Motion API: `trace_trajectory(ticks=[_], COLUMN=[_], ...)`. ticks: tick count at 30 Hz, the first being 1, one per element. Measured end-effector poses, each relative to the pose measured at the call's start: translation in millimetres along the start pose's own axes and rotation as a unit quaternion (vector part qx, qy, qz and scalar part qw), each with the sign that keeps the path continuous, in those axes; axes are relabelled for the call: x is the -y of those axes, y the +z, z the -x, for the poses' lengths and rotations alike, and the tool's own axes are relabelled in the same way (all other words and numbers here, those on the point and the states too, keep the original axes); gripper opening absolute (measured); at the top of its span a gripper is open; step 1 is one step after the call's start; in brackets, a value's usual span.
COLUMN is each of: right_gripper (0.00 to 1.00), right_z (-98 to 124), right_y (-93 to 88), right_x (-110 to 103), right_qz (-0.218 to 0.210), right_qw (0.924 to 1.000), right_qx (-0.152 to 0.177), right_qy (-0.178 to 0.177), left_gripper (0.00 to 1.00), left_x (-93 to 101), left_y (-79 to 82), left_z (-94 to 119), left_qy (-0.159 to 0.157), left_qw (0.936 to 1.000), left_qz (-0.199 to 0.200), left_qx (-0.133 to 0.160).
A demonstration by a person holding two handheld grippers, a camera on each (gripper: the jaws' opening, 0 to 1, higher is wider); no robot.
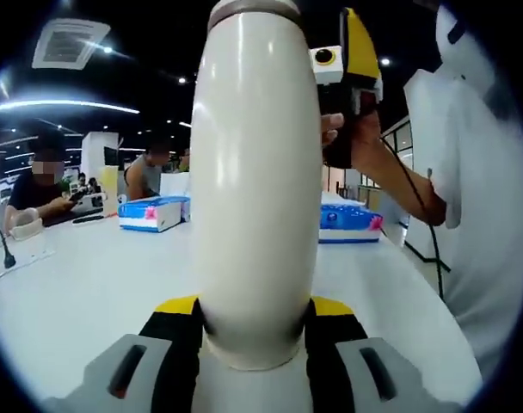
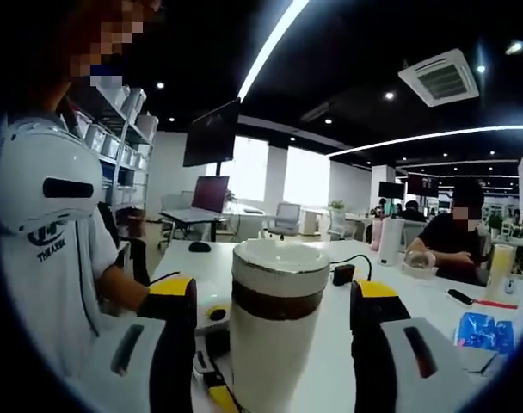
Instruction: Grasp the water cup twist off the cup lid place the cup lid on the table
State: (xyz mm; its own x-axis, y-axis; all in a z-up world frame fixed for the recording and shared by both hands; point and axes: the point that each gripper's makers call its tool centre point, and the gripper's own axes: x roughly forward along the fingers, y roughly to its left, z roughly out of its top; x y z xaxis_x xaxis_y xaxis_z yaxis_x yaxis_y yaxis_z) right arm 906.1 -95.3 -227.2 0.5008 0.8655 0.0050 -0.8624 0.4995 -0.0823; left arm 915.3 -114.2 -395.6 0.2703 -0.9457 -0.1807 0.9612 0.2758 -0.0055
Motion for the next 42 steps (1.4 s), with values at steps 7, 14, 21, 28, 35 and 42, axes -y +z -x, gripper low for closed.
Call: trace_trajectory(ticks=[7, 14, 21, 28, 35, 42], right_gripper=[0.78, 0.70, 0.71, 0.67, 0.64, 0.63], right_z=[11, 10, 4, 2, -4, -1], right_y=[2.9, 6.9, 7.5, 4.3, 10.8, 12.3], right_x=[-3, -14, -4, 11, 14, 14], right_qz=[-0.005, -0.003, 0.018, -0.028, -0.019, -0.022], right_qw=[0.9963, 0.9890, 0.9720, 0.9621, 0.9582, 0.9530], right_qx=[-0.022, -0.048, -0.072, -0.069, -0.067, -0.065], right_qy=[-0.083, -0.140, -0.223, -0.263, -0.277, -0.295], left_gripper=[0.48, 0.48, 0.48, 0.48, 0.48, 0.48], left_x=[0.9, 1.0, 1.3, 1.4, 1.3, 1.4], left_y=[1.0, 1.2, 1.2, 1.0, 0.7, 0.9], left_z=[0, 0, 0, -1, -1, -2], left_qy=[-0.001, 0.000, 0.000, 0.000, -0.001, -0.002], left_qw=[1.0000, 1.0000, 1.0000, 1.0000, 1.0000, 1.0000], left_qz=[0.005, 0.004, 0.000, -0.002, -0.003, -0.004], left_qx=[0.002, 0.002, 0.002, 0.002, 0.002, 0.002])
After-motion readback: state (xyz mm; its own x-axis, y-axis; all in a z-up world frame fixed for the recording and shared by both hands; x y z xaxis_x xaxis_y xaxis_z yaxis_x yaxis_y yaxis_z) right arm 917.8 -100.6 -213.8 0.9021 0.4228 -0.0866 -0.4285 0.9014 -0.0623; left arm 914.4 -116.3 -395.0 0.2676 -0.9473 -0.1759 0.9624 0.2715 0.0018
